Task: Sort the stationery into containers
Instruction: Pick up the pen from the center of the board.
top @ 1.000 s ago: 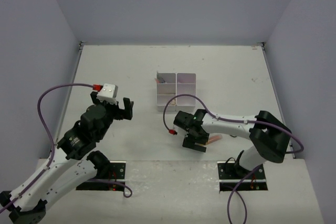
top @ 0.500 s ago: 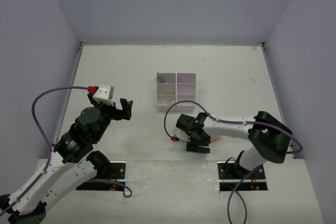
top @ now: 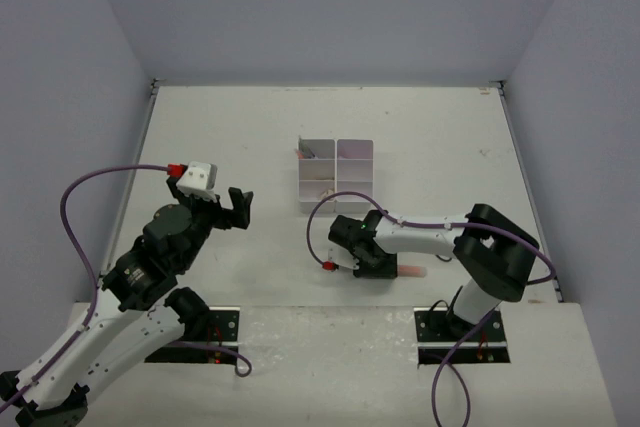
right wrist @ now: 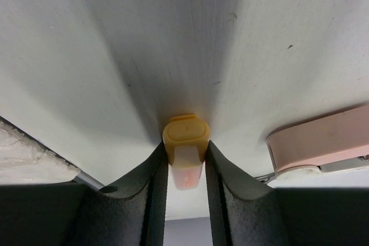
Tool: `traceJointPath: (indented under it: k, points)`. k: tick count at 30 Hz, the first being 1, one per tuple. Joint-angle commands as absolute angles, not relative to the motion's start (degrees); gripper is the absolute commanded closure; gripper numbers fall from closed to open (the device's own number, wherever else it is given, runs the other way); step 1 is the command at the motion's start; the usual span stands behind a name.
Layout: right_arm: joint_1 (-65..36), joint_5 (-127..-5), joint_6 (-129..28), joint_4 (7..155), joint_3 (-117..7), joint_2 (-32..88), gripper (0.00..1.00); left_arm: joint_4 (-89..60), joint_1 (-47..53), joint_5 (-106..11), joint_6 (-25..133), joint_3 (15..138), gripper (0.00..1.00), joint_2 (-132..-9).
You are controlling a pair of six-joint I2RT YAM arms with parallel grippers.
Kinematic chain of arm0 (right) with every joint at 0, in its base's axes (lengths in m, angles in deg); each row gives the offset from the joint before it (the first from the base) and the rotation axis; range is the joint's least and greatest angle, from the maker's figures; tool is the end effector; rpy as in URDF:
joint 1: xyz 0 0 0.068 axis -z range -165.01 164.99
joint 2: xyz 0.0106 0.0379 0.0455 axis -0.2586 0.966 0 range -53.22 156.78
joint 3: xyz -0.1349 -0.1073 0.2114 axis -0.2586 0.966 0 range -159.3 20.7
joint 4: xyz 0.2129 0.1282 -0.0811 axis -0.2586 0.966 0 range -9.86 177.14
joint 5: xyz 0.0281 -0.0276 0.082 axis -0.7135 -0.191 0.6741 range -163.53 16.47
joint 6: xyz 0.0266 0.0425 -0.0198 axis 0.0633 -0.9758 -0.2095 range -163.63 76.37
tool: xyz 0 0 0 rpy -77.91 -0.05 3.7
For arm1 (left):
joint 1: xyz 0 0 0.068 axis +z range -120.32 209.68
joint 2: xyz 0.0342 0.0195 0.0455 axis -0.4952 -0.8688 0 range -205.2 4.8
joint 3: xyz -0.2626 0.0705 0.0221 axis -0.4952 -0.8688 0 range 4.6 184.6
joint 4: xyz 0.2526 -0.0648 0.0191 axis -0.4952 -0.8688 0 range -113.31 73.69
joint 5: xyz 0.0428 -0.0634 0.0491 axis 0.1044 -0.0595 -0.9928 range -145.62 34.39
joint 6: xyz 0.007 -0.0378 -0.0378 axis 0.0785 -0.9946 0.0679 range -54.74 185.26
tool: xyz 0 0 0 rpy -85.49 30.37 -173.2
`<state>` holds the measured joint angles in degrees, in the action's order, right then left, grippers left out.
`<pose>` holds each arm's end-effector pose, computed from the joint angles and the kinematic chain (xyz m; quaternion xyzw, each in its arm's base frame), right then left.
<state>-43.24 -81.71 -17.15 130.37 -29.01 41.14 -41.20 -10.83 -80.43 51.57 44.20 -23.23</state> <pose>0.1345 0.2075 0.1383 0.6736 -0.7344 0.0802 0.0214 0.0998 -0.0657 0.3209 0.0480 0.7761 -0.1259 0.6161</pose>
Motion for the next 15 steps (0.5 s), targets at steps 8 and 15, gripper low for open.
traceJointPath:
  k: [8, 15]
  points:
    - [-43.8, -80.3, -20.8, 132.8, -40.1, 40.7, 1.0, -39.3, -10.6, -81.8, 53.4, 43.5, 0.0, -22.4]
    - [-43.8, -74.8, -20.3, 122.9, -43.4, 17.6, 1.0, -39.3, -10.6, -83.8, 53.6, 43.2, 0.0, -22.8]
